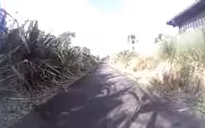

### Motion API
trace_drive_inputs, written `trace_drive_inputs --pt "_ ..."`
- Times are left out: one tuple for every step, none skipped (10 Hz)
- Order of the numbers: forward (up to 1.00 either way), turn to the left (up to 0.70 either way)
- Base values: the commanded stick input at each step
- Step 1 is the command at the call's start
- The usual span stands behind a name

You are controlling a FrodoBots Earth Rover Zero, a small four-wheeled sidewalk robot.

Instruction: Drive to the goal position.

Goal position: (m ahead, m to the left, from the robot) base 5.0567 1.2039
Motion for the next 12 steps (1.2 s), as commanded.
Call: trace_drive_inputs --pt "0.70 0.00" --pt "0.70 0.00" --pt "0.70 0.00" --pt "0.70 0.00" --pt "0.70 0.00" --pt "0.70 0.00" --pt "0.70 0.00" --pt "0.70 0.00" --pt "0.70 0.00" --pt "0.70 0.00" --pt "0.70 0.00" --pt "0.70 0.00"
